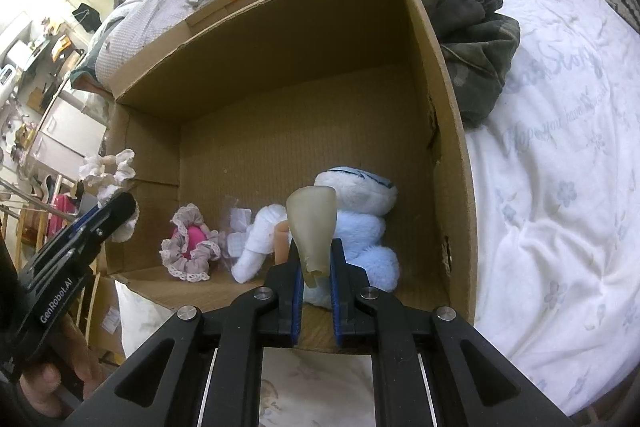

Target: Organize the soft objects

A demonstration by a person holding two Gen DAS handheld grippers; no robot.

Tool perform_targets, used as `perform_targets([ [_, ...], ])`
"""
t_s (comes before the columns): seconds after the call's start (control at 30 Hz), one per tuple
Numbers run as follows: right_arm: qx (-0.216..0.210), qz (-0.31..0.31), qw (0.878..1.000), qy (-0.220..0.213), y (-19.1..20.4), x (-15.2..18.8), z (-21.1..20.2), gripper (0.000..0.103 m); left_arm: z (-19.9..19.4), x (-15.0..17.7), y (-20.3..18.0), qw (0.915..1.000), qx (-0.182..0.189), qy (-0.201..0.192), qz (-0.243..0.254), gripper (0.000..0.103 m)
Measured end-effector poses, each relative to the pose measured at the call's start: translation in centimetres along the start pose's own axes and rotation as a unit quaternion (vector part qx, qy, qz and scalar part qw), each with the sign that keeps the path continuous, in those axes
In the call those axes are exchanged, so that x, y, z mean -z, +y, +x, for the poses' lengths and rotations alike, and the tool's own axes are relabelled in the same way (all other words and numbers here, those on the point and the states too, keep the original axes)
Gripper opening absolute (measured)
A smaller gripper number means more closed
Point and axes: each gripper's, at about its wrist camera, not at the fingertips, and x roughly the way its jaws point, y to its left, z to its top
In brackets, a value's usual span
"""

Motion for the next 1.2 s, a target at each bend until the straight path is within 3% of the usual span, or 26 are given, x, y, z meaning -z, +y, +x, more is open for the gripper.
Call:
perform_targets([
  [0.03, 0.001, -0.001, 1.0, 0.0, 0.0, 0.0, 0.0, 0.012, 0.0, 0.0, 0.0, 1.0, -0.002, 0.001, 0.0, 0.027],
  [0.1, -0.001, 0.0, 1.0, -0.001, 0.0, 0.1, -0.1, 0.013, 0.0, 0.0, -0.2, 0.9998, -0.018, 0.005, 0.003, 0.051],
  [0.17, -0.004, 0.002, 1.0, -0.002, 0.0, 0.1, -0.2, 0.016, -0.3, 0.1, -0.3, 0.9994, -0.033, -0.003, 0.006, 0.063],
  [0.23, -0.006, 0.003, 1.0, -0.006, 0.1, 0.0, -0.4, 0.022, -0.7, 0.0, -0.4, 0.9992, -0.035, -0.012, 0.011, 0.063],
  [0.27, -0.007, 0.004, 1.0, -0.009, 0.1, 0.0, -0.5, 0.03, -0.9, 0.0, -0.5, 0.9993, -0.033, -0.012, 0.011, 0.063],
  [0.33, -0.012, 0.009, 1.0, -0.023, 0.1, -0.1, -1.0, 0.056, -1.1, 0.0, -0.3, 0.9993, -0.035, -0.014, 0.006, 0.063],
  [0.37, -0.016, 0.013, 0.999, -0.033, 0.1, -0.2, -1.4, 0.075, -1.3, -0.1, -0.1, 0.9991, -0.038, -0.017, 0.002, 0.063],
  [0.53, -0.025, 0.017, 0.998, -0.06, 0.2, -0.3, -2.8, 0.084, -2.9, -0.4, 0.8, 0.9977, -0.054, -0.034, -0.021, 0.063],
  [0.6, -0.026, 0.015, 0.996, -0.079, 0.3, -0.2, -3.7, 0.103, -3.7, -0.5, 1.3, 0.9968, -0.062, -0.041, -0.03, 0.063],
  [0.7, -0.031, 0.011, 0.993, -0.114, 0.7, -0.2, -5.3, 0.103, -4.9, -0.3, 2.0, 0.9935, -0.091, -0.053, -0.044, 0.064],
  [0.77, -0.033, 0.008, 0.991, -0.131, 0.7, 0.0, -6.3, 0.103, -5.5, -0.3, 2.2, 0.992, -0.103, -0.055, -0.047, 0.072],
  [1.2, -0.025, -0.036, 0.985, -0.169, 2.7, 3.6, -9.8, 0.103, -11.1, 2.0, 2.2, 0.9922, -0.075, -0.084, -0.052, 0.096],
])
